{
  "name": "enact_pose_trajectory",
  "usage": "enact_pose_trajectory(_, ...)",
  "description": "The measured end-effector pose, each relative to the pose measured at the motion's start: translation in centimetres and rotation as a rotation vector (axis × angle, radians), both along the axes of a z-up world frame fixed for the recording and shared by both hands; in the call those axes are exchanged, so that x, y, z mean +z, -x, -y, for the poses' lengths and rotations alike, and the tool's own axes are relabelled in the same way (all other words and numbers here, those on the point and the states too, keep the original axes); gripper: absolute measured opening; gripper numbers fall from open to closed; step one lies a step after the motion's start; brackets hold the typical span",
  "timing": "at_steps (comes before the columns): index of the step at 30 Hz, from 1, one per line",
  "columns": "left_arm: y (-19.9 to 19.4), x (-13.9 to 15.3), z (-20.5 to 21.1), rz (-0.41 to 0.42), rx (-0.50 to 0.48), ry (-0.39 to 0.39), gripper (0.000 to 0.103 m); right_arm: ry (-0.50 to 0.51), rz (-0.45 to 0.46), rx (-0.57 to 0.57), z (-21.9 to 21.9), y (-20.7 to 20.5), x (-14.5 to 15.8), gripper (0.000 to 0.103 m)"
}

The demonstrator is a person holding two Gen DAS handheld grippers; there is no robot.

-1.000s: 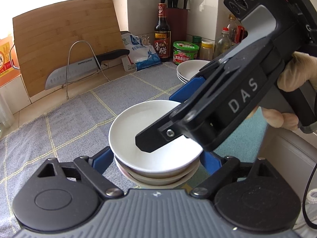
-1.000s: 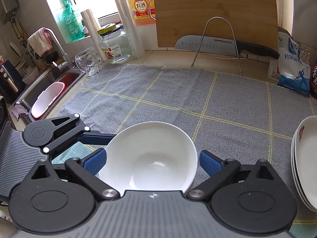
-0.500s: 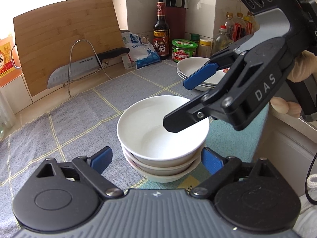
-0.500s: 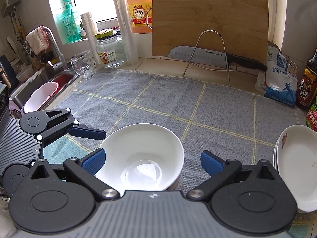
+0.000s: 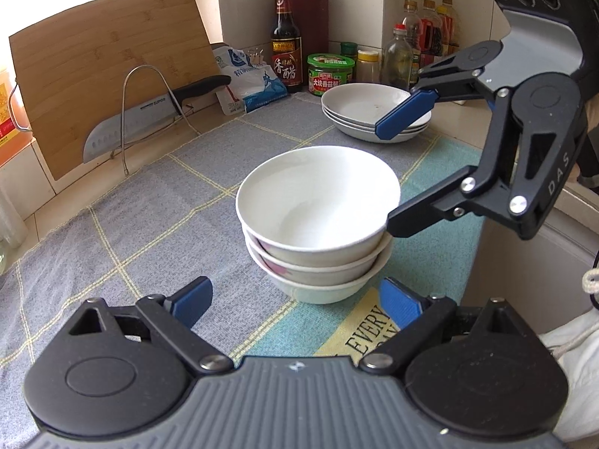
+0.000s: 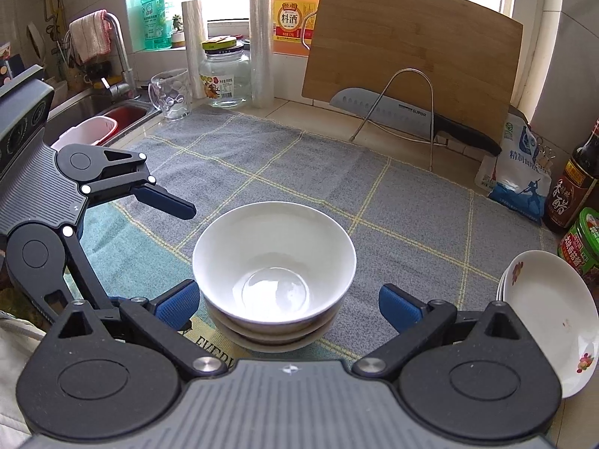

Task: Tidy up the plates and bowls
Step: 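Grip the three-bowl stack from opposite sides with both grippers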

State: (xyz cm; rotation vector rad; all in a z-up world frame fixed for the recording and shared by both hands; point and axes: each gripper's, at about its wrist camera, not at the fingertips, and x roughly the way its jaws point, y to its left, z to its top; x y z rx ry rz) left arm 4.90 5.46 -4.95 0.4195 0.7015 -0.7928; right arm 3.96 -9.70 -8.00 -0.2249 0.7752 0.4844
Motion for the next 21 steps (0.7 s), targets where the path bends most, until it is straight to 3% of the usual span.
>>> enact_pose_trajectory(14, -1.1, -1.7, 0.4, -0.047, -0.005, -0.041, 0.096, 0.123, -0.134, 0.041, -0.8, -1.4, -7.1, 0.103)
enact_pose_trajectory(21, -1.7, -2.3, 0.8, -0.076, 0.006, -0.04, 0.096, 0.112, -0.164, 0.083, -0.9, -1.7, -8.0, 0.103)
